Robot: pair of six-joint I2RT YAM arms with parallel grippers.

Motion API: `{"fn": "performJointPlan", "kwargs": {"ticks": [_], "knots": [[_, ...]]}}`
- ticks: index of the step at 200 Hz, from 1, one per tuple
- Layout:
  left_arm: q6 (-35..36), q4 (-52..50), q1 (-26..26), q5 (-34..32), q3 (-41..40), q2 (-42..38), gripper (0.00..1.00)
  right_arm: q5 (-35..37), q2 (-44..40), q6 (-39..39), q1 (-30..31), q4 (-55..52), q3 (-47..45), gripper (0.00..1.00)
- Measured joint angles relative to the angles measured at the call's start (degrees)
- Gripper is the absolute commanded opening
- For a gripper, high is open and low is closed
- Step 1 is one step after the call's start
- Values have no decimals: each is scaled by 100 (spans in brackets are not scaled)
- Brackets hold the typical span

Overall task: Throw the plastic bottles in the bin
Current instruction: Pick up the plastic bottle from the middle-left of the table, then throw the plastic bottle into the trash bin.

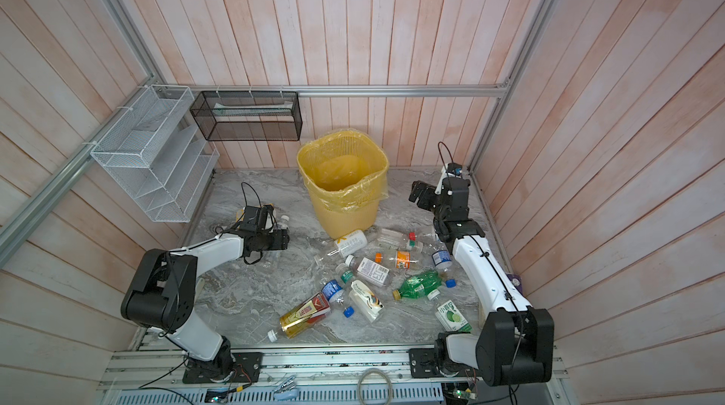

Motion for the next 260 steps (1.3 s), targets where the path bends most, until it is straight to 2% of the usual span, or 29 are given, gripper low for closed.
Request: {"fn": "performJointPlan", "kwargs": {"ticks": [24, 83, 125, 153, 174, 204, 220, 240, 260], "knots": [[48, -83, -11, 37, 81, 48, 66, -2, -63, 35, -35, 7, -33, 99], [15, -96, -20, 81, 79, -170, 60, -9, -181, 103, -214, 76, -181, 99], [-232, 354, -2, 350, -7, -1458, 61, -2, -341, 177, -289, 153, -367, 99], [-463, 1191, 127, 417, 2, -2562, 62, -2, -595, 188, -317, 339, -586, 99], [-610, 1805, 216, 417, 271, -2973, 62, -2, -765, 186, -348, 455, -737, 99], [-846, 2457, 188, 601, 1445, -2667, 60, 20, -909, 188, -376, 505, -809, 99], [-885, 2697, -15, 695, 2194, -2258, 61, 31, -984, 186, -407, 509, -848, 99], [-778, 2743, -549, 785, 3064, -1637, 66, 31, -1073, 186, -452, 494, -920, 99], [-627, 2404, -1145, 802, 3882, -916, 79, 24, -1108, 184, -483, 459, -927, 99]]}}
